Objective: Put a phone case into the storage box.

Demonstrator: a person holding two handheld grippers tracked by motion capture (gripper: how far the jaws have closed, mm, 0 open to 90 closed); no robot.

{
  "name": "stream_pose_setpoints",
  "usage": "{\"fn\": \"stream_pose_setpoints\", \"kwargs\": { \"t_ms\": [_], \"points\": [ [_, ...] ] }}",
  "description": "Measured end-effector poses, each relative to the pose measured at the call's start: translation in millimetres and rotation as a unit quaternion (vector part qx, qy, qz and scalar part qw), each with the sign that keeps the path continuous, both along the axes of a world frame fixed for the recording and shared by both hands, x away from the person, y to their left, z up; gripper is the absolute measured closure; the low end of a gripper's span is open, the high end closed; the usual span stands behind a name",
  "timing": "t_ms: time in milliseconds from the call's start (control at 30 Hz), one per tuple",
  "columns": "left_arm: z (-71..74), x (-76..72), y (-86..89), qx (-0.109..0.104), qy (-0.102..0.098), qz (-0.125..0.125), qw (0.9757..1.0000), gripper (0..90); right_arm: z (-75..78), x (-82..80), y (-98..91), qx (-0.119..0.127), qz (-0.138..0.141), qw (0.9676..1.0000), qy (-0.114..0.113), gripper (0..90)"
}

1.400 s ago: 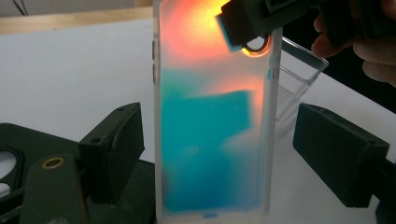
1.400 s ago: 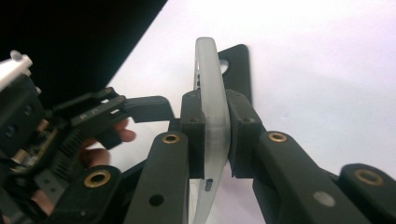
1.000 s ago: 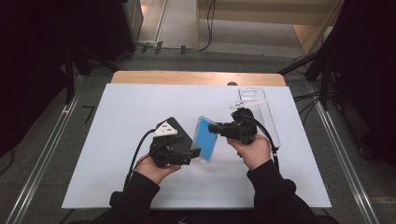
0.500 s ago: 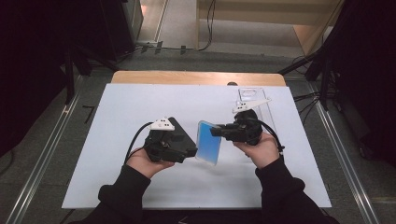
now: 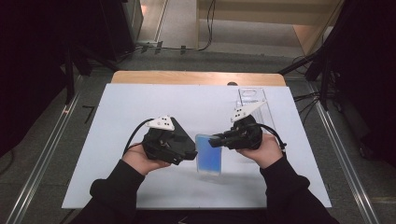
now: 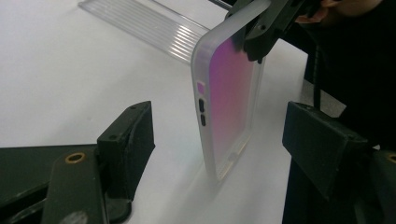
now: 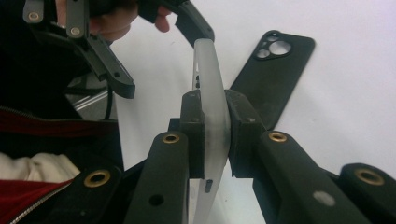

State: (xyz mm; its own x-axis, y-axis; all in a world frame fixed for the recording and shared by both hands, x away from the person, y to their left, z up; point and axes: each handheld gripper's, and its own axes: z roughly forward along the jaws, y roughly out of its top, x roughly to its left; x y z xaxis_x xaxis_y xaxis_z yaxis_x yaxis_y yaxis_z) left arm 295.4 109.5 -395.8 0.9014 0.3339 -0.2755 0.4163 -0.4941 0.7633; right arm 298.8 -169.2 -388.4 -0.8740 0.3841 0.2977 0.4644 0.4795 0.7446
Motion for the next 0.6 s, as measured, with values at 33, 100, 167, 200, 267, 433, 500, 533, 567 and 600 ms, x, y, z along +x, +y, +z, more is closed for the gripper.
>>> {"fn": "stream_pose_setpoints", "kwargs": {
  "t_ms": [33,100,167,200,267,433,500,533,567,600],
  "points": [
    [0.4,-0.4,-0.4,0.001,-0.001,-0.005,1.0000,25.0,-0.3,-0.3,0.5,-0.001,0.006,1.0000,0.000,76.9],
    [0.7,-0.9,-1.0,-0.001,-0.003,-0.011,0.9999,25.0,-1.2,-1.2,2.5,-0.002,0.022,0.9998,-0.003,76.9],
    [0.8,-1.1,-1.5,-0.002,0.000,-0.014,0.9999,25.1,-1.6,-1.2,3.1,-0.003,0.027,0.9996,-0.006,76.9],
    [0.8,-1.2,-1.5,-0.002,-0.001,-0.016,0.9999,28.1,-2.3,-1.9,4.8,-0.003,0.039,0.9992,-0.011,76.9],
    [0.8,-1.1,-1.6,0.000,-0.002,-0.022,0.9998,28.3,-2.5,-2.0,5.4,-0.003,0.045,0.9989,-0.013,76.9],
    [-0.4,-2.6,-3.5,-0.002,-0.002,-0.041,0.9992,35.8,-3.1,-3.2,9.4,0.003,0.067,0.9977,-0.010,76.9],
    [-1.5,-2.7,-4.5,-0.001,-0.003,-0.049,0.9988,39.4,-3.3,-3.8,11.0,0.003,0.076,0.9971,-0.011,76.9],
    [-1.8,-2.8,-4.8,-0.001,-0.002,-0.050,0.9987,40.1,-3.2,-4.5,12.1,0.002,0.080,0.9967,-0.010,76.9],
    [-2.0,-2.6,-4.7,0.001,-0.002,-0.053,0.9986,42.7,-3.3,-4.5,12.7,0.003,0.084,0.9964,-0.010,76.9],
    [-2.4,-2.2,-4.7,0.001,-0.002,-0.057,0.9984,44.3,-3.2,-4.9,13.2,0.002,0.087,0.9961,-0.011,76.9]
  ]
}}
